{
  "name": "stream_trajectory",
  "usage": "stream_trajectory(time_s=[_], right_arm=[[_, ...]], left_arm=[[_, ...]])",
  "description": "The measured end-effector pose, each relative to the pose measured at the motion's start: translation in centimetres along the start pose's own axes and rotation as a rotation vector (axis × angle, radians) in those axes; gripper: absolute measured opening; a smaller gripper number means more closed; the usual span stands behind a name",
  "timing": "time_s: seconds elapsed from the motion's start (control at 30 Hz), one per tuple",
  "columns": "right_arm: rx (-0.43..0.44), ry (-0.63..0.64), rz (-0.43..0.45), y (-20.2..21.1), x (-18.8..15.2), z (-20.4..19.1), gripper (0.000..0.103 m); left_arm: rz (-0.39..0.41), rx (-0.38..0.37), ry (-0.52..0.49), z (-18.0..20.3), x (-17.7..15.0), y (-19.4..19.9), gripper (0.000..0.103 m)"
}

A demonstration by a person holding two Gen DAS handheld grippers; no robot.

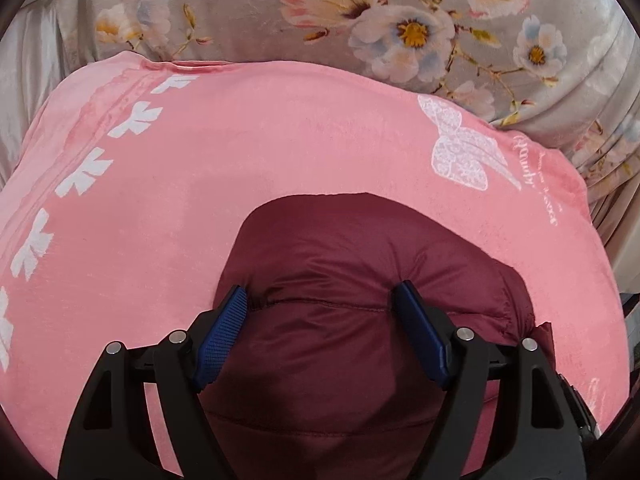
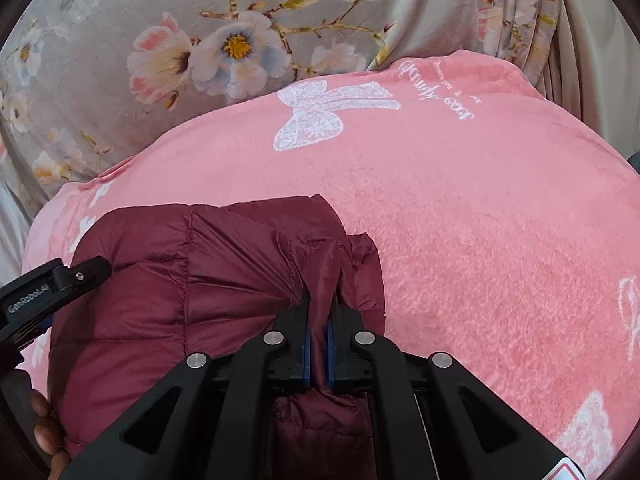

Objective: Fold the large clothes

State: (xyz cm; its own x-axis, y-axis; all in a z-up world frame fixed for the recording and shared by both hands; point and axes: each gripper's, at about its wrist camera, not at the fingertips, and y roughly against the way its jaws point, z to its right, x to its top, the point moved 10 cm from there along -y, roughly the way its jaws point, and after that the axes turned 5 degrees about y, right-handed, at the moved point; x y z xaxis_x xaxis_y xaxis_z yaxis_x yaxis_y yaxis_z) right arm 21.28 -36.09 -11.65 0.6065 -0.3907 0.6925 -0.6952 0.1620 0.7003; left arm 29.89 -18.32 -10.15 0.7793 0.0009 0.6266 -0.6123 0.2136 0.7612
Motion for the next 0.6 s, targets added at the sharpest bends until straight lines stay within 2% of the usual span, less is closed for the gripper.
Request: stream_trajectory(time_s=[0.27,0.6], right_arm=[[0.037,-0.020,-0.005,-1.6,-0.8,0.3,0.004],[0.036,-0.004,-0.002,-1.9,-1.1,0.3,0.004]], left_arm=[[0.033,0.046,-0.030,0.5,-0.7,-1.8,0.084],[0.062,0.058,-0.033,0.4,-1.1,-3.0,0.092]])
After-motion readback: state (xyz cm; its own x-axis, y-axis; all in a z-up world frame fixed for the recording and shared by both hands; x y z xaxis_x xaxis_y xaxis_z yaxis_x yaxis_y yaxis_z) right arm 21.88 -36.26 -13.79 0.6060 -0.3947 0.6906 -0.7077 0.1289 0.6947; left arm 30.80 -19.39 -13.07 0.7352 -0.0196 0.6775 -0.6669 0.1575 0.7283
